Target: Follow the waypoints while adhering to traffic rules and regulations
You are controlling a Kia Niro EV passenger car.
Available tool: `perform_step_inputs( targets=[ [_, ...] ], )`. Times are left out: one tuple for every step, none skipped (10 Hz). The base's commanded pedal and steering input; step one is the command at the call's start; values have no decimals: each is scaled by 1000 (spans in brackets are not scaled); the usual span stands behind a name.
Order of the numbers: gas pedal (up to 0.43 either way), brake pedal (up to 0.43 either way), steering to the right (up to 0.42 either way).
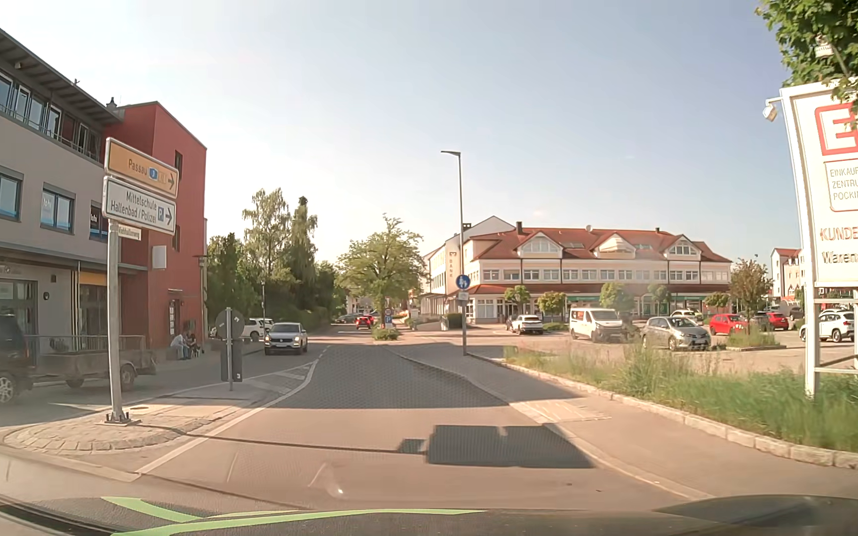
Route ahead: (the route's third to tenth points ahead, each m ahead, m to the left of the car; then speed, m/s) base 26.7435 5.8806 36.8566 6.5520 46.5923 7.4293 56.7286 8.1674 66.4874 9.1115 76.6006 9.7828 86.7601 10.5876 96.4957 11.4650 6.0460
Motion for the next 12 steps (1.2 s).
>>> perform_step_inputs(
  targets=[
    [98, 0, -68],
    [98, 0, -63],
    [98, 0, -59],
    [98, 0, -49],
    [98, 0, -40],
    [98, 0, -36],
    [79, 0, -36],
    [79, 0, -34],
    [79, 0, -32],
    [59, 0, -30],
    [47, 0, -30],
    [47, 0, -31]
  ],
)
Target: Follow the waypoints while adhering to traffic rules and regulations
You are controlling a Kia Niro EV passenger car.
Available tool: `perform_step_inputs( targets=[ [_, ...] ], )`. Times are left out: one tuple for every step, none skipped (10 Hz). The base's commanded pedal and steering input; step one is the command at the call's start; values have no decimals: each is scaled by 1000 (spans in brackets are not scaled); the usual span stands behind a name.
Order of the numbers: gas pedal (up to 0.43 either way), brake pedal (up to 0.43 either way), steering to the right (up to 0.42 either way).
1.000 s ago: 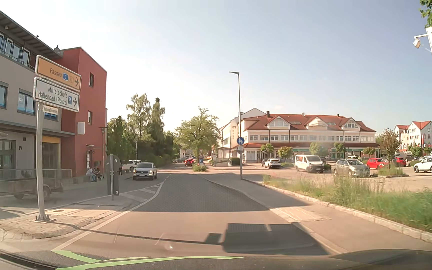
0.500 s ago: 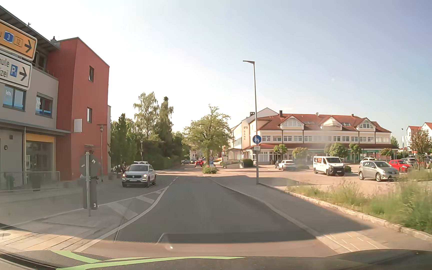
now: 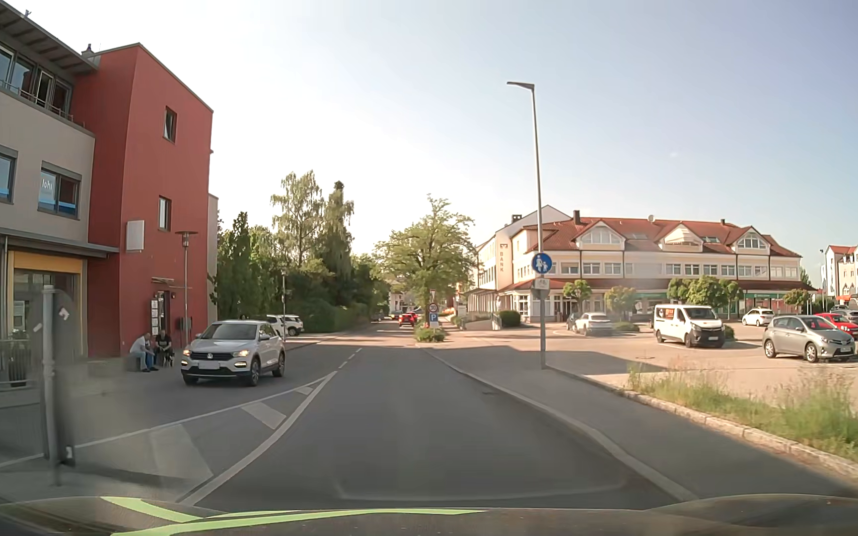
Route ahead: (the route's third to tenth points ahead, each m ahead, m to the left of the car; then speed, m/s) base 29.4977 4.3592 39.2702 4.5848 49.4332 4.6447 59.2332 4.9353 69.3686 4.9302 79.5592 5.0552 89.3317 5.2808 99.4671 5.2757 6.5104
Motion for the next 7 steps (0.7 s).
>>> perform_step_inputs(
  targets=[
    [47, 0, -31],
    [39, 0, -31],
    [39, 0, -30],
    [39, 0, -31],
    [39, 0, -31],
    [39, 0, -31],
    [28, 0, -30]
  ],
)
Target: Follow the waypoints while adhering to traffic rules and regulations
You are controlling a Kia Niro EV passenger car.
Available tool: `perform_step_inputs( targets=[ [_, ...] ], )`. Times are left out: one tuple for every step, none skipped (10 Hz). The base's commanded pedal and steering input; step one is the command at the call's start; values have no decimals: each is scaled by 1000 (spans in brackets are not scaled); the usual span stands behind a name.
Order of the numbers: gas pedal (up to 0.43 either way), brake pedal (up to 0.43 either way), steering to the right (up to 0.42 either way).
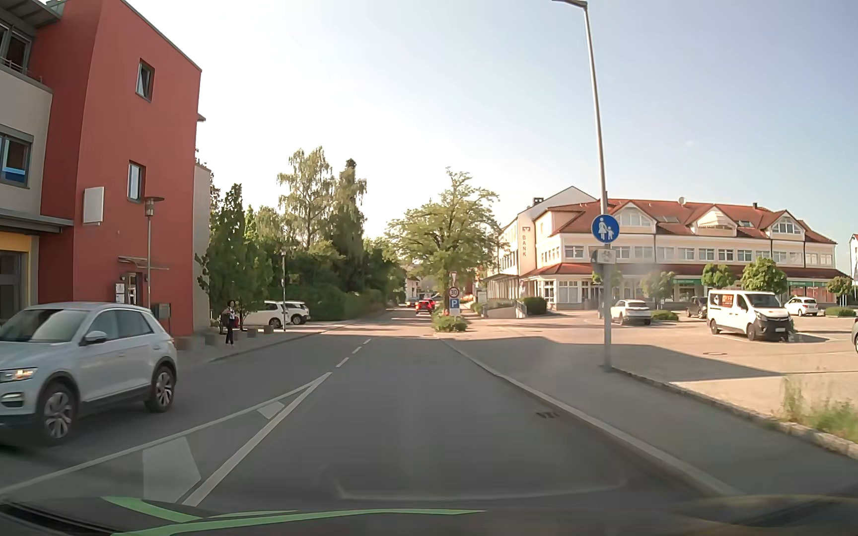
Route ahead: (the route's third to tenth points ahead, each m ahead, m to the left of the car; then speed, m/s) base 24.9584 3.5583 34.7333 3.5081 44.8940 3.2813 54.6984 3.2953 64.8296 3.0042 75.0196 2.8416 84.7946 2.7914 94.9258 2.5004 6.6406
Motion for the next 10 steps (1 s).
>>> perform_step_inputs(
  targets=[
    [28, 0, -30],
    [28, 0, -29],
    [28, 0, -29],
    [28, 0, -28],
    [28, 0, -27],
    [28, 0, -26],
    [39, 0, -25],
    [39, 0, -24],
    [39, 0, -23],
    [39, 0, -21]
  ],
)
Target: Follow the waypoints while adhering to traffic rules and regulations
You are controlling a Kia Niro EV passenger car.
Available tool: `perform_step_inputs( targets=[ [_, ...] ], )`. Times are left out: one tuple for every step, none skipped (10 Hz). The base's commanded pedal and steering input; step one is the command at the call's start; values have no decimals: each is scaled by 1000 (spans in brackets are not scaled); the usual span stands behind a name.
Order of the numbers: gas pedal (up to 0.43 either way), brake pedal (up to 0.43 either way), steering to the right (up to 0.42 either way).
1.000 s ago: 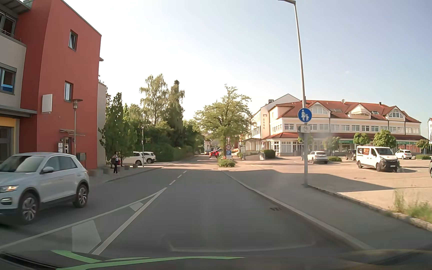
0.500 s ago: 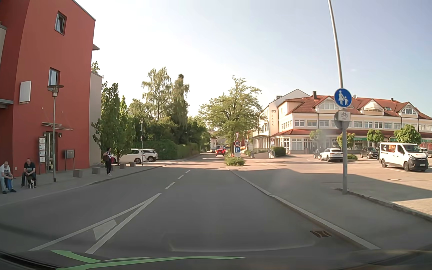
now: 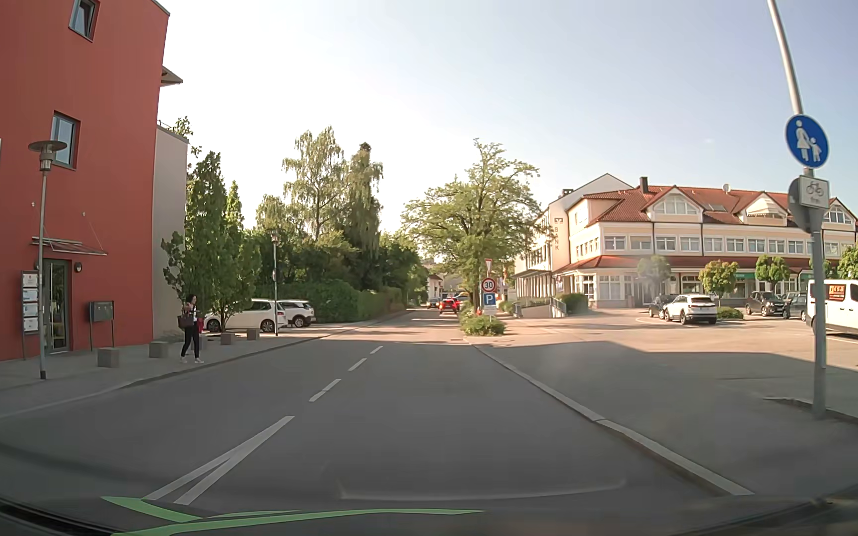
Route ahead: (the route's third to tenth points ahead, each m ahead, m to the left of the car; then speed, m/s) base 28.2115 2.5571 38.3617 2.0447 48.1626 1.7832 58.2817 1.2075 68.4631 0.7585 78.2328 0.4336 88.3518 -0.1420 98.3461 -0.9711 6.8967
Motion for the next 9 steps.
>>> perform_step_inputs(
  targets=[
    [39, 0, -19],
    [39, 0, -18],
    [39, 0, -16],
    [39, 0, -15],
    [39, 0, -14],
    [39, 0, -12],
    [39, 0, -11],
    [39, 0, -10],
    [39, 0, -9]
  ],
)
